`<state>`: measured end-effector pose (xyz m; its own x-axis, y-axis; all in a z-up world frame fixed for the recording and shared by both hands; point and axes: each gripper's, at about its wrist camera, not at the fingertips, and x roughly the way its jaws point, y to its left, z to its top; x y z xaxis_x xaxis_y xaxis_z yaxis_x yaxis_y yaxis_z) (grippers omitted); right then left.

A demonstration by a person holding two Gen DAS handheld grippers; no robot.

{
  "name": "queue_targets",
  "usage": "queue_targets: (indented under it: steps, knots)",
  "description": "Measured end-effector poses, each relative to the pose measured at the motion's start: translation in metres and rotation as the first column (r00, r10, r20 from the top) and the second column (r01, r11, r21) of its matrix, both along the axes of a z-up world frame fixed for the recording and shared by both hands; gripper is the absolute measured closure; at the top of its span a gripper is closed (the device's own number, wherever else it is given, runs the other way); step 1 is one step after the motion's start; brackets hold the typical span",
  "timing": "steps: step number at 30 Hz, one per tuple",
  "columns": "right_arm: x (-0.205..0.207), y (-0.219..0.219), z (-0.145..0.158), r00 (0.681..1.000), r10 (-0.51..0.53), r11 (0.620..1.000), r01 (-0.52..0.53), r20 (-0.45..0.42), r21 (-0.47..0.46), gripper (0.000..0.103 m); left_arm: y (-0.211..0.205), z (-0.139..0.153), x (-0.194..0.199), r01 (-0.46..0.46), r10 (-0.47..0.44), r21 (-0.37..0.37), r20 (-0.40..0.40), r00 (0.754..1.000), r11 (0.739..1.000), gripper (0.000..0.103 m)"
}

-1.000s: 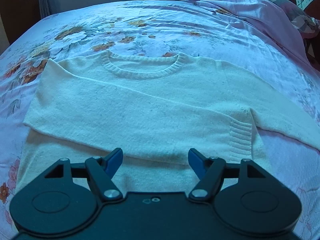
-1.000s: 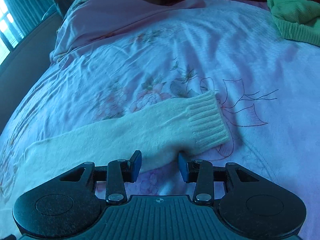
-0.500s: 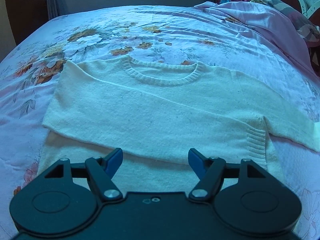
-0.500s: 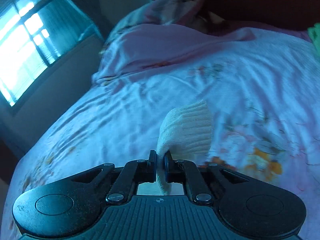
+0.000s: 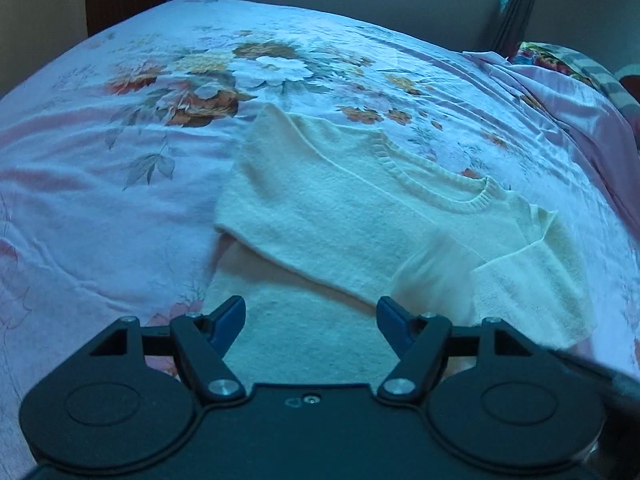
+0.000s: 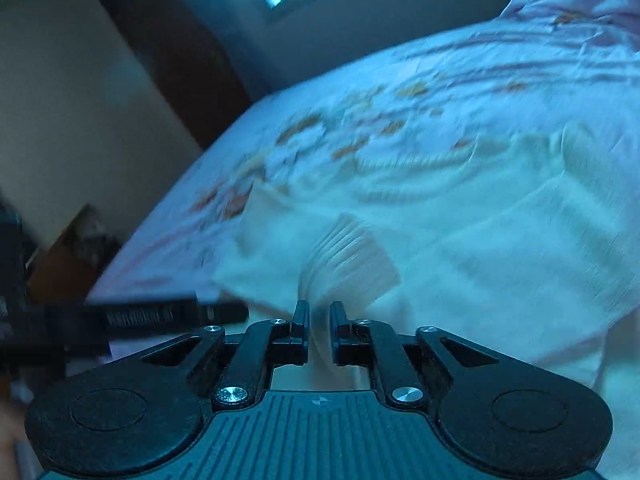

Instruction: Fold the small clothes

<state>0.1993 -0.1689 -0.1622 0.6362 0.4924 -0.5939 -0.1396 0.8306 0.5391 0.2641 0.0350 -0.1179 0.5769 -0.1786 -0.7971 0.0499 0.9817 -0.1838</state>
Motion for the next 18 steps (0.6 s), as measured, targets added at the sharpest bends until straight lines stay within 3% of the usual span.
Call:
queue_targets:
  steps: [1,2,5,8,13,15,18]
  knots:
    - [-0.003,0.006,-0.006,1.000,0.016,1.000,-0.017,-0.015,-0.002,0.064,0.005,-0.002,0.001,0.002,-0.003,-0.029,-0.018,1.000,1.000,0.033]
    - [-0.008,0.005,-0.009,1.000,0.020,1.000,-0.020,-0.011,0.009,0.047,0.008,-0.004,0.002,0.007,-0.009,-0.058,-0.036,0.999,0.998,0.033]
    - [-0.022,-0.005,-0.002,0.999,-0.010,1.000,0.009,0.049,0.015,0.044,0.012,-0.011,0.000,0.034,-0.051,-0.185,-0.088,0.995,0.982,0.033]
    - [-0.029,-0.019,0.003,0.995,-0.076,0.997,0.075,0.057,0.015,0.044,0.001,-0.015,-0.001,0.054,-0.082,-0.255,-0.100,0.992,0.965,0.033]
    - [-0.041,-0.038,0.002,0.992,-0.126,0.992,0.125,0.029,0.033,0.044,-0.040,-0.021,-0.006,0.120,-0.136,-0.176,-0.085,0.987,0.977,0.029]
    - [-0.037,-0.040,-0.001,0.991,-0.130,0.991,0.130,0.011,0.030,0.044,-0.049,-0.024,-0.003,0.102,-0.111,-0.118,-0.075,0.991,0.988,0.044]
    - [-0.036,-0.042,0.003,0.989,-0.144,0.989,0.143,0.017,0.044,0.044,-0.031,-0.023,0.009,-0.009,0.000,-0.094,-0.100,0.995,0.996,0.054]
